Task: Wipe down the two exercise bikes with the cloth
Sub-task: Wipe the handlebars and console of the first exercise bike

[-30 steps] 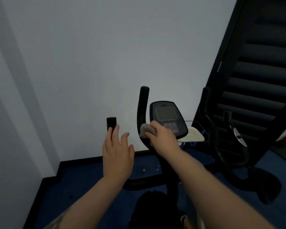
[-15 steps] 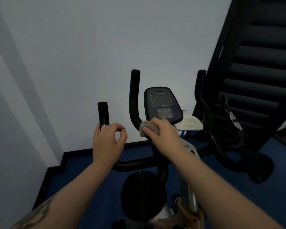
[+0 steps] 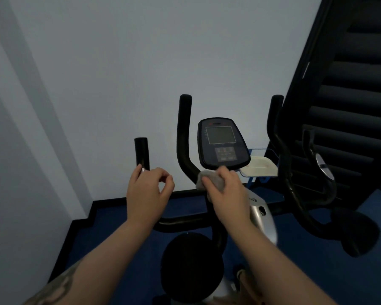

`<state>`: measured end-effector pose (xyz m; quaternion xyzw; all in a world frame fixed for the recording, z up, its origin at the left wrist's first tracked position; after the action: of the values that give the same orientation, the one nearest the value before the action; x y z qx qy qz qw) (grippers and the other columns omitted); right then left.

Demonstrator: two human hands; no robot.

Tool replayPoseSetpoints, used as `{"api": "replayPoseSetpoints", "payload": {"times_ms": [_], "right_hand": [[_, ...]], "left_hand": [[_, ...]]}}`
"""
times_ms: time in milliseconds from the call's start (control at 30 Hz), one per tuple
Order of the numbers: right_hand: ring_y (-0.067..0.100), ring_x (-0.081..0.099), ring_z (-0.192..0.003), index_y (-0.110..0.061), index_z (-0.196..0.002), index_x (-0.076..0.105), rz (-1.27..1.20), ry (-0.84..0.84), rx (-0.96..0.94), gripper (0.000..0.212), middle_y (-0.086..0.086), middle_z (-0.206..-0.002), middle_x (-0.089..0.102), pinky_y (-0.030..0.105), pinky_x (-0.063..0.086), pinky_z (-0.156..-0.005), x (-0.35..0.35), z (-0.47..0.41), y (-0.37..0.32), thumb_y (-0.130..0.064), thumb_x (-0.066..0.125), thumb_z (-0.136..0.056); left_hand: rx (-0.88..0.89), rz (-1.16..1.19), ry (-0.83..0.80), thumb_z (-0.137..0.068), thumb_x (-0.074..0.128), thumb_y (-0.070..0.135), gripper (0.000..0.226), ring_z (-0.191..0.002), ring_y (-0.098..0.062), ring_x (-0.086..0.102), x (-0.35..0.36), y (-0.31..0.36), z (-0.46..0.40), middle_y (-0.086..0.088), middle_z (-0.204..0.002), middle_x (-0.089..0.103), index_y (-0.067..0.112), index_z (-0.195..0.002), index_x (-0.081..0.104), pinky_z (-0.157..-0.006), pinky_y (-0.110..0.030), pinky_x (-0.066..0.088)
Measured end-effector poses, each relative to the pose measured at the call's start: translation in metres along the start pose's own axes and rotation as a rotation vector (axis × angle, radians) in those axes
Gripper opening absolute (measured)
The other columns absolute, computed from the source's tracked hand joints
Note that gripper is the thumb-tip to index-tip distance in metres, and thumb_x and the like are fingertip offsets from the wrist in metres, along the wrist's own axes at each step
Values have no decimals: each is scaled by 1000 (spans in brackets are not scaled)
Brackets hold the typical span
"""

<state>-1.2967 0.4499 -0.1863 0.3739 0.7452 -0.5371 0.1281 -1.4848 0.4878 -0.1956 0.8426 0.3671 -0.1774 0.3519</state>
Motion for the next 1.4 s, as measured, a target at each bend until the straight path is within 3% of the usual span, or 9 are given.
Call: {"api": "replayPoseSetpoints", "payload": {"times_ms": [233,433,567,700,833,933,1100,1233,1400], "right_hand": [[1,54,-69,-34,-77,47,127,-95,-49,24,-13,-75,55,22,37,-53,-19,23,13,-55,55,-85],[15,54,-78,-27,-90,43,201,-17,-17,19,-5,-91,54,32,41,-63,-1,-10,-4,-44,49,-96],[2,51,-73,-35,-81,41,122,-5,26,21,-13,-79,52,22,36,-56,-11,57,26,-52,47,-92],[-1,51,-63,-31,-75,39,190,-3,-35,29,-13,-68,52,23,31,-49,-21,29,15,-55,46,-89],[12,53,-70,-26,-83,41,214,15,-40,24,-8,-81,53,30,37,-56,-3,-24,-15,-46,50,-95],[12,52,-74,-30,-92,42,250,3,-78,14,-9,-90,48,27,37,-55,6,8,-3,-40,50,-95],[2,53,-71,-36,-73,43,64,-53,-3,28,-15,-79,55,25,38,-53,-18,52,28,-62,44,-83],[6,52,-62,-23,-71,41,70,34,39,34,-7,-63,54,28,35,-54,-15,-10,3,-47,54,-91],[12,52,-67,-23,-75,40,77,42,38,29,-6,-72,53,33,41,-58,-1,2,9,-41,49,-96]], "left_hand": [[-2,27,33,-90,46,31,23,-59,-7,50,0,-3,-2,21,-70,51,21,-75,61,-113,-32,29],[13,-18,7,-89,52,24,18,-61,-10,52,1,0,-1,18,-70,54,18,-75,62,-113,-34,29],[-5,-23,23,-91,47,29,24,-59,-9,50,2,-1,-2,17,-70,54,18,-75,62,-114,-34,29],[-19,-44,22,-90,63,15,15,-56,-9,47,3,-1,-1,15,-69,54,16,-75,63,-113,-39,32],[-6,-58,11,-91,53,26,21,-59,-10,50,1,2,-1,15,-70,55,16,-76,63,-113,-37,32],[-6,-23,18,-90,44,31,28,-57,-8,47,-1,2,0,15,-69,55,16,-75,63,-113,-37,32],[-38,14,46,-91,48,27,25,-52,-7,43,-1,0,-3,15,-69,56,16,-74,63,-113,-33,30],[-28,-1,38,-90,60,13,16,-52,-10,43,-1,0,-2,13,-68,55,15,-74,62,-112,-37,32],[-20,4,42,-90,54,20,19,-50,-5,40,-2,1,0,15,-65,51,17,-72,60,-113,-37,32]]}}
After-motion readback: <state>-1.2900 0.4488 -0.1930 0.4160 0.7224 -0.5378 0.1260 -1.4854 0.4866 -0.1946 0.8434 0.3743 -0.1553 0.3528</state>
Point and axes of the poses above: each hand's wrist, its own z-axis away from the middle knuckle, its own x-axis out of the palm, y = z × x, the point moved 6 cm from there along -z, towards the middle knuckle
